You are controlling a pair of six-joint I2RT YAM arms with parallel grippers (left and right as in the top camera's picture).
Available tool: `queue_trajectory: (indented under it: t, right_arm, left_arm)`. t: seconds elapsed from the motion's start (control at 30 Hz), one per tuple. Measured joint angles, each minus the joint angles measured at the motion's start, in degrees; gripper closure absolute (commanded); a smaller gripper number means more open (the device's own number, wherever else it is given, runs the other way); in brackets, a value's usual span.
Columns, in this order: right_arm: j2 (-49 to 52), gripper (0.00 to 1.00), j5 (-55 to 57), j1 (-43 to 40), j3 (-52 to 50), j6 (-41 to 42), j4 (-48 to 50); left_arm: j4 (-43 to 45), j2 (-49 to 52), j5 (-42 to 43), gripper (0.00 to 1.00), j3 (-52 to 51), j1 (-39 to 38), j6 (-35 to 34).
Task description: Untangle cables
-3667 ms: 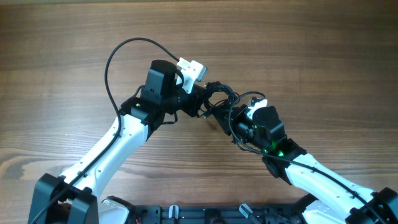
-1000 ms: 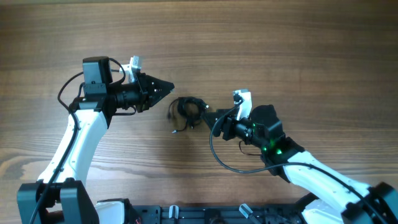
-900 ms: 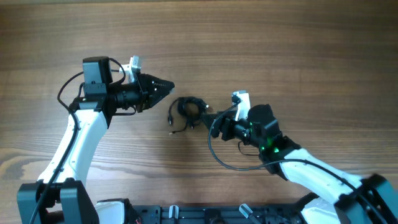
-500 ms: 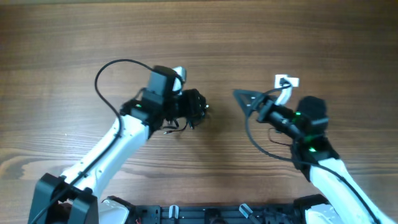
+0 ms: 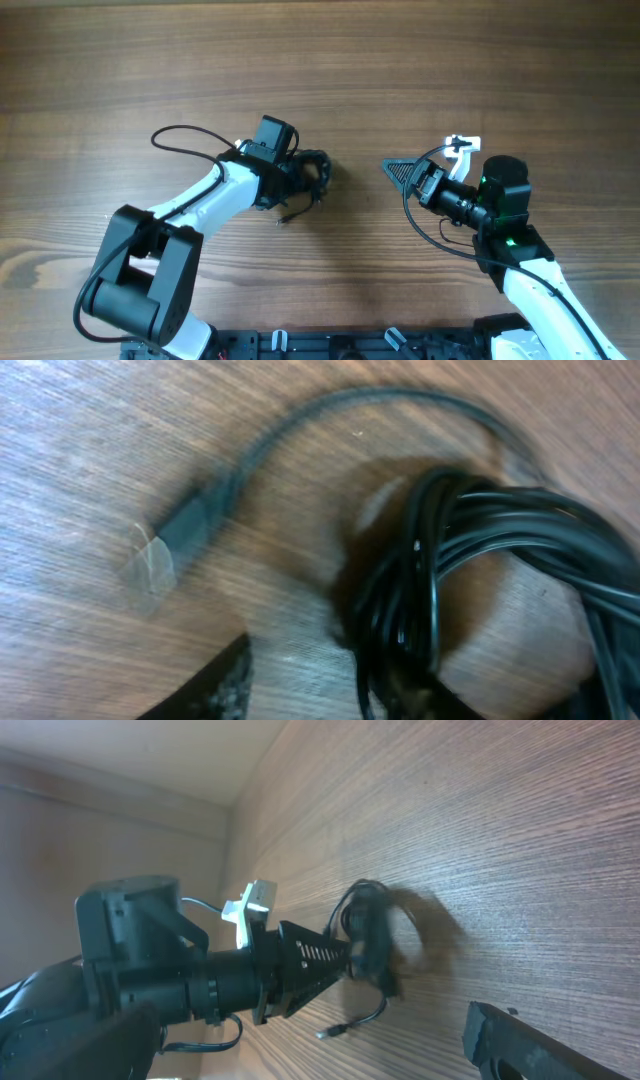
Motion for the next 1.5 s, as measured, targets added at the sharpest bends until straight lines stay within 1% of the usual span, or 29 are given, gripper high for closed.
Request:
queue_trajectory:
  t: [0.03, 0.07, 0.1, 0.13, 0.27, 0.33, 0.43, 0.5, 0.6, 0.67, 0.77, 0.9, 0.97, 1.03, 1.07, 1.1, 1.13, 1.17, 1.2, 1.23, 1.27, 1.3, 1.37, 1.4, 1.43, 1.47, 1.5]
  right_arm:
    - [0.2, 0.0, 0.0, 0.0, 0.0, 0.0, 0.02]
    - [0.59, 0.0, 0.02, 0.0, 0.0, 0.0, 0.02]
    - [1.01, 0.0, 0.02, 0.0, 0.0, 0.0, 0.02]
    - [1.53, 0.0, 0.02, 0.0, 0.0, 0.0, 0.0]
    - [3.65, 0.0, -0.02, 0.0, 0.0, 0.0, 0.0]
    - [3.85, 0.0, -0.76, 0.0, 0.0, 0.0, 0.0]
    - [3.85, 0.0, -3.06, 0.02, 0.0, -0.74, 0.0]
    - [3.85, 0.0, -3.93, 0.24, 0.0, -1.38, 0.0]
    - [3.85, 0.01, -4.31, 2.29, 0.0, -1.77, 0.02]
    - [3.85, 0.0, -3.61, 5.09, 0.0, -1.81, 0.02]
    - [4.35, 0.0, -1.44, 8.81, -0.02, -3.17, 1.86]
    - [8.04, 0.0, -0.48, 15.02, -0.13, -11.17, 9.18]
    - [10.62, 0.01, -0.31, 18.03, -0.15, -14.62, 14.47]
    - [13.11, 0.12, -0.15, 19.76, -0.2, -15.93, 20.0]
    - [14.19, 0.25, -0.04, 20.0, -0.26, -16.26, 22.43]
    - [15.34, 0.41, 0.09, 20.02, -0.22, -16.59, 24.92]
    - [16.15, 0.63, 0.11, 20.02, -0.22, -16.79, 26.69]
    - [16.83, 0.81, 0.11, 20.02, -0.22, -16.83, 27.5]
    - [17.31, 0.95, 0.11, 20.02, -0.22, -17.03, 27.61]
    - [17.55, 0.95, 0.09, 20.02, -0.22, -16.28, 27.54]
    - [17.64, 0.96, 0.13, 20.02, -0.22, -15.52, 27.56]
    - [17.79, 0.96, 0.31, 20.02, -0.22, -13.07, 27.78]
    - [17.84, 0.96, 2.16, 20.04, -0.24, -7.02, 29.49]
    - [17.84, 0.96, 4.9, 20.02, -0.24, -1.64, 30.64]
    - [17.84, 0.96, 6.97, 20.02, -0.26, 1.73, 31.12]
    - [17.9, 0.96, 8.46, 20.02, -0.33, 4.66, 32.63]
    - [17.97, 0.96, 10.21, 20.02, -0.35, 7.58, 35.32]
  left_arm:
    - [0.48, 0.28, 0.68, 0.72, 0.04, 0.0, -0.33]
    - [0.57, 0.35, 0.94, 0.83, 0.09, 0.0, -0.44]
    - [0.9, 0.55, 1.2, 0.91, 0.11, 0.0, -0.7]
    - [1.29, 0.7, 1.49, 0.96, 0.11, 0.0, -0.87]
    - [3.02, 0.92, 2.36, 0.96, 0.13, 0.0, -0.63]
    - [3.23, 0.9, 2.62, 0.96, 0.13, 0.48, 1.68]
    - [2.45, -1.92, 2.69, 0.96, 0.13, 3.74, 9.18]
    - [2.29, -7.85, 2.47, 0.96, 0.13, 5.79, 16.52]
    - [0.79, -17.94, 2.67, 0.96, 0.13, 6.36, 29.38]
    - [-0.52, -23.93, 5.16, 0.96, 0.13, 6.36, 38.82]
    - [-3.85, -26.8, 10.49, 0.96, 0.13, 6.36, 46.01]
    - [-4.85, -28.89, 16.76, 0.96, 0.13, 6.36, 50.69]
    - [-4.9, -29.14, 22.6, 0.96, 0.13, 6.36, 51.76]
    - [-5.07, -29.16, 28.83, 0.96, 0.13, 6.36, 52.11]
    - [-5.57, -29.16, 30.67, 0.96, 0.15, 6.36, 52.17]
    - [-6.82, -29.18, 32.74, 0.96, 0.15, 6.36, 52.19]
    - [-7.3, -29.18, 34.12, 0.96, 0.13, 6.36, 52.22]
    - [-7.56, -29.2, 35.1, 0.92, 0.13, 6.36, 52.22]
    - [-7.67, -29.2, 35.69, 0.76, 0.13, 6.36, 52.22]
    - [-7.58, -29.22, 36.2, 0.57, 0.13, 6.36, 52.37]
    - [-7.32, -29.24, 36.59, 0.43, 0.13, 6.36, 52.57]
    - [-7.19, -29.24, 36.87, 0.0, 0.15, 6.36, 52.76]
    - [-7.15, -29.24, 36.94, 0.0, 0.15, 6.36, 52.74]
    - [-7.21, -29.35, 35.5, 0.0, 0.15, 6.36, 50.12]
    - [-7.17, -29.35, 33.77, 0.0, 0.15, 6.36, 47.84]
    - [-7.26, -29.35, 31.32, 0.0, 0.15, 6.34, 44.33]
    - [-7.41, -29.35, 26.99, 0.0, 0.15, 6.36, 37.13]
